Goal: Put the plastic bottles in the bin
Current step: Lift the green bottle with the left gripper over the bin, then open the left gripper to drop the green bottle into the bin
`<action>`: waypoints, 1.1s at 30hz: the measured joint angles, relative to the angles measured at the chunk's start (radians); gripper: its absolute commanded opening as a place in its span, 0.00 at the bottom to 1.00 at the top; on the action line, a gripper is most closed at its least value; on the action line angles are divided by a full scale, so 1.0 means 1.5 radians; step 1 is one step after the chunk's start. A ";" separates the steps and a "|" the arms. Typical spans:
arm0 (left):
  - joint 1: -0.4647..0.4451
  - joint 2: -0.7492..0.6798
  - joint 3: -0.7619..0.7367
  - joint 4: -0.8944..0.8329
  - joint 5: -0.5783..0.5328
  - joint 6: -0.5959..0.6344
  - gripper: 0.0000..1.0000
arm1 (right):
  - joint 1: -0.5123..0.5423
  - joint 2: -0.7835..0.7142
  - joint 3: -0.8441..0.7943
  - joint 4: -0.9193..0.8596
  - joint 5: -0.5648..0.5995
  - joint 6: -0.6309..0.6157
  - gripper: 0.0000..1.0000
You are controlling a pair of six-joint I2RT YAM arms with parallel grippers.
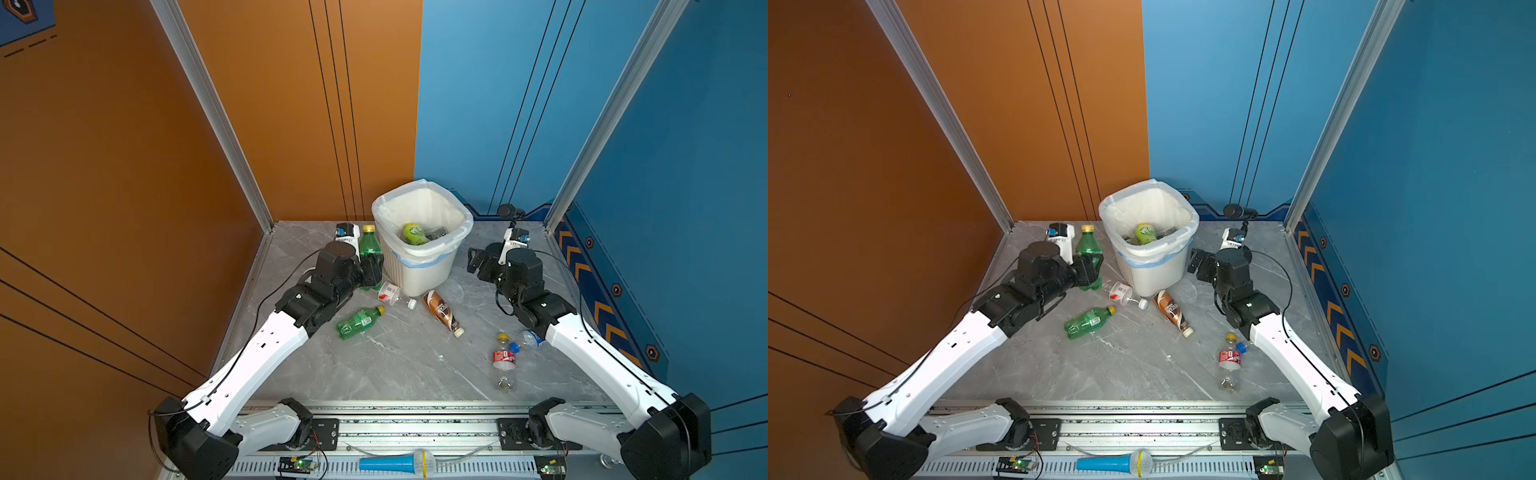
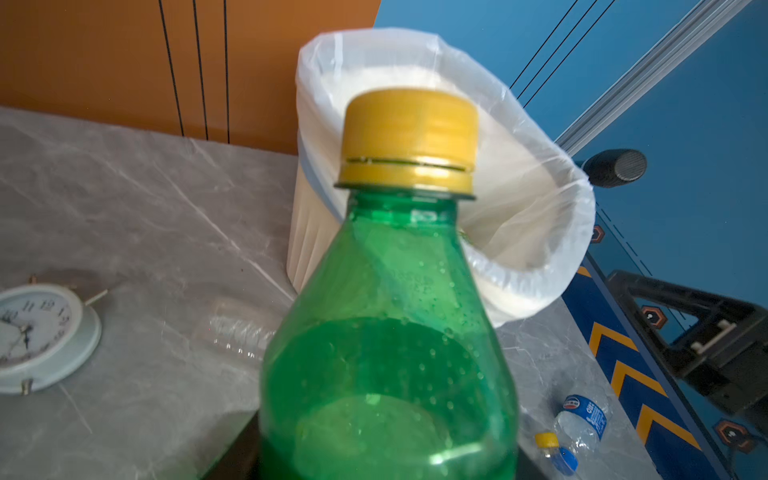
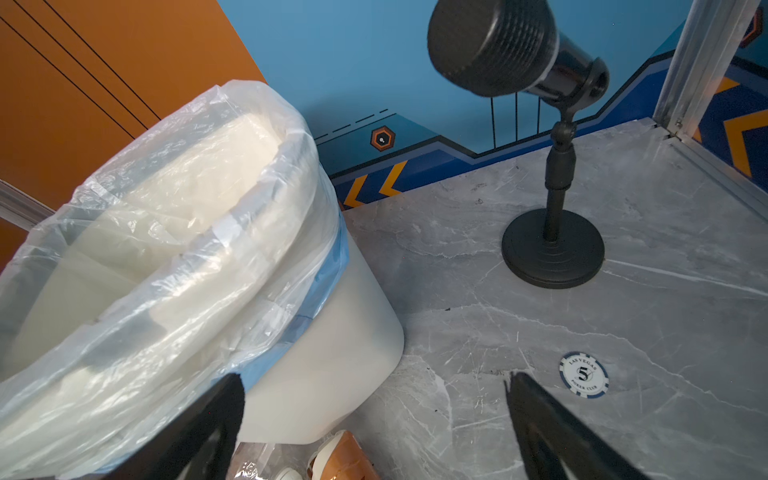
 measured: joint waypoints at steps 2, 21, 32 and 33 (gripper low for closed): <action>0.008 0.034 0.051 0.016 0.011 0.025 0.50 | -0.002 -0.011 -0.004 0.000 0.001 0.000 1.00; 0.086 0.409 0.449 0.058 0.133 0.092 0.53 | -0.026 -0.036 -0.014 -0.024 0.007 0.000 1.00; 0.100 0.444 0.483 0.018 0.150 0.065 0.98 | -0.040 -0.036 -0.014 -0.029 0.007 -0.003 1.00; 0.100 0.431 0.468 0.020 0.150 0.064 0.98 | -0.040 -0.036 -0.014 -0.029 0.006 -0.003 1.00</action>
